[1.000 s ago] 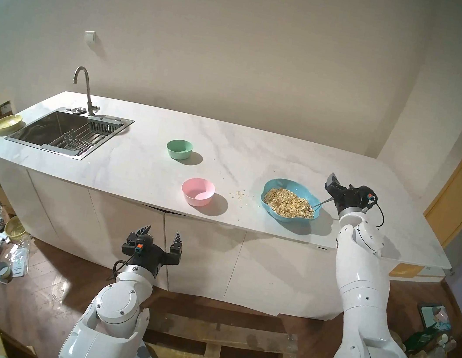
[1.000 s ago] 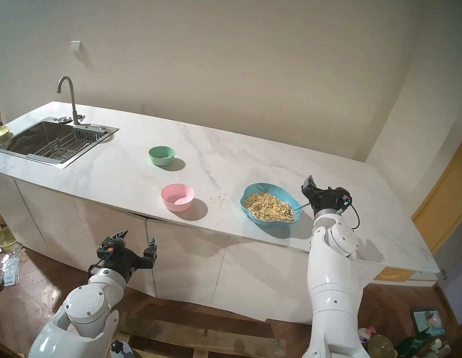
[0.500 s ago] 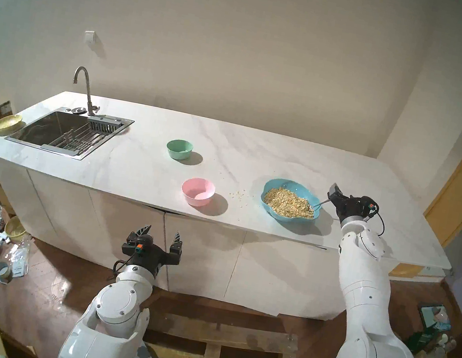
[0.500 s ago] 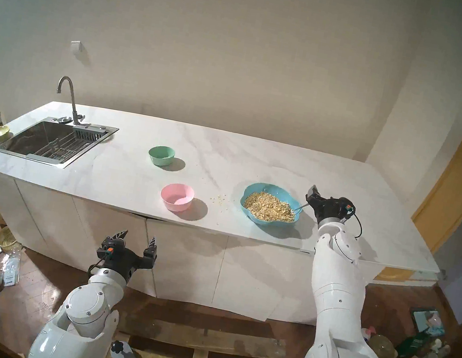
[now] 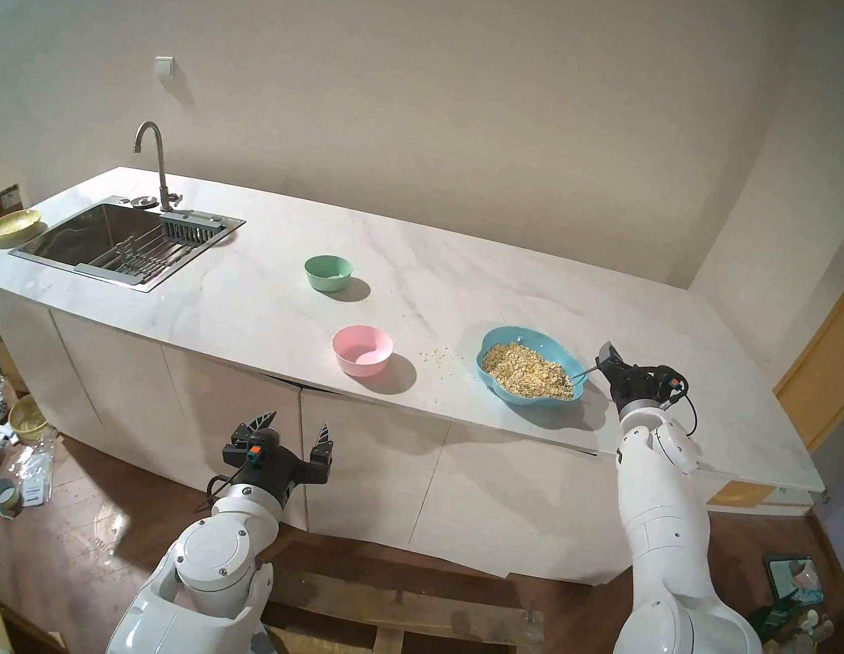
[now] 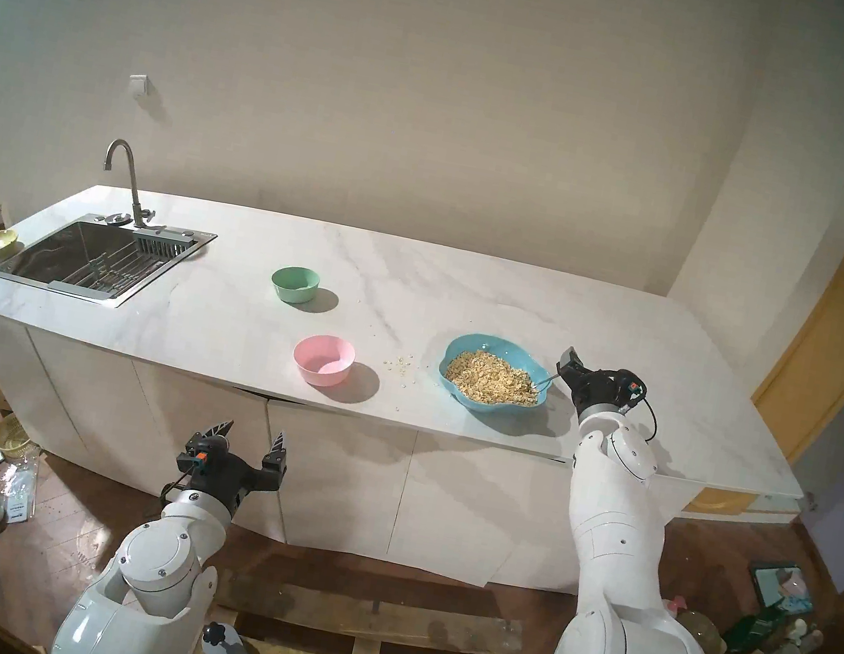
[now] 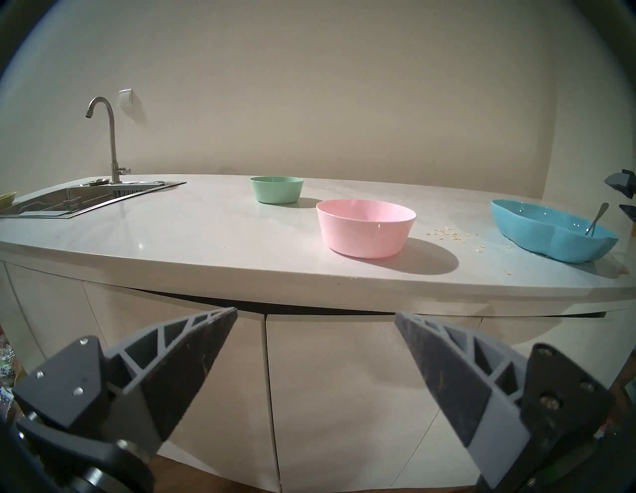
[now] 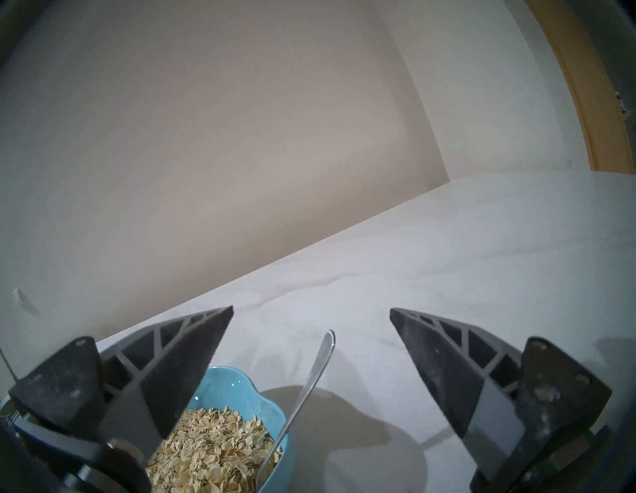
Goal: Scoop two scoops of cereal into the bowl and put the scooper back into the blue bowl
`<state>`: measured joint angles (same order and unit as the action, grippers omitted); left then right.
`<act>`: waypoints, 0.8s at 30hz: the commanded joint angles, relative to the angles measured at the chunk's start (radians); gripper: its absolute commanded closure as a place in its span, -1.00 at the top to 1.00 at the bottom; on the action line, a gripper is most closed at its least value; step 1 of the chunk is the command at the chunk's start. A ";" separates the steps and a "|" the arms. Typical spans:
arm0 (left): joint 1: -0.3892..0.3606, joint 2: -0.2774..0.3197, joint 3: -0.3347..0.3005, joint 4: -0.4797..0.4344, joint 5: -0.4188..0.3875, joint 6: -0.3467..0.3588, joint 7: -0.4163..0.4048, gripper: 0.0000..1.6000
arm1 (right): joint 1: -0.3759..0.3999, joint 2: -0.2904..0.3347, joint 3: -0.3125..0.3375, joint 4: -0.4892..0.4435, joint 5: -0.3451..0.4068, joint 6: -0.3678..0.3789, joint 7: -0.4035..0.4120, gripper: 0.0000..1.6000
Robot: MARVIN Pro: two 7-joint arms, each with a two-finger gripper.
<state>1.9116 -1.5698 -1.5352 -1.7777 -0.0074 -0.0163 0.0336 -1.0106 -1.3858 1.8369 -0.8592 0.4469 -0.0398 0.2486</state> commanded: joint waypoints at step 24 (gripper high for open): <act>-0.005 0.000 0.003 -0.025 -0.002 -0.005 -0.004 1.00 | 0.135 -0.021 -0.022 0.204 -0.005 -0.071 -0.002 1.00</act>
<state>1.9115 -1.5698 -1.5352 -1.7777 -0.0074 -0.0163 0.0336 -0.9330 -1.4087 1.8186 -0.6702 0.4462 -0.0805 0.2477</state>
